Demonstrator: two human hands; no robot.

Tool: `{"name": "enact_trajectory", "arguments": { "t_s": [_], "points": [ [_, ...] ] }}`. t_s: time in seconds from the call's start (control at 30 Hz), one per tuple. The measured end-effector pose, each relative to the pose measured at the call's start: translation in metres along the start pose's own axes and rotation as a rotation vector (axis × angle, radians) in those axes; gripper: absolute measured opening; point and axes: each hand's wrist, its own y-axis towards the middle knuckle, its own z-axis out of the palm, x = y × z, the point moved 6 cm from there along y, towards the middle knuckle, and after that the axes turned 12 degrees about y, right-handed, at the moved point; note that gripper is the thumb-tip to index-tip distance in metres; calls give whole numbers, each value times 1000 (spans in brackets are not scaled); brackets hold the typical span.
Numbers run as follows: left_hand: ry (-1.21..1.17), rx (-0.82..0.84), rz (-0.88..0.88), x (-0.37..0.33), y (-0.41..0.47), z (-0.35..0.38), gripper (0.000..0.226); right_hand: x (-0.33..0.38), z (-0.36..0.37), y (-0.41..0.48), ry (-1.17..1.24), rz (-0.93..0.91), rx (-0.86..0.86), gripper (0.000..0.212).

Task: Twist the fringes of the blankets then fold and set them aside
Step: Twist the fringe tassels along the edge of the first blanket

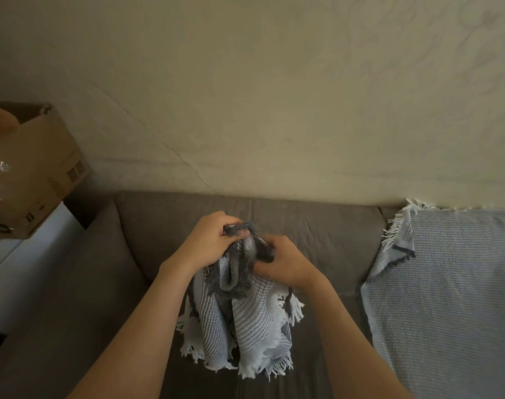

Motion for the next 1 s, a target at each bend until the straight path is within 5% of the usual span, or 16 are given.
{"name": "enact_trajectory", "arguments": {
  "t_s": [0.13, 0.4, 0.6, 0.73, 1.0],
  "points": [
    [53, -136, -107, 13, -1, -5, 19, -2, -11, -4, -86, 11, -15, 18],
    [39, -194, -122, 20, -3, -2, 21, -21, -13, -2, -173, 137, 91, 58],
    [25, -303, -284, 42, -7, -3, 33, -26, -26, -5, -328, 110, -87, 21],
    [24, -261, -322, 50, -8, 0, 32, -30, -28, -11, -232, 38, -113, 23],
    [-76, -136, -325, 53, -9, 13, 34, -51, -38, -12, -211, 173, -36, 48]
  ]
}}
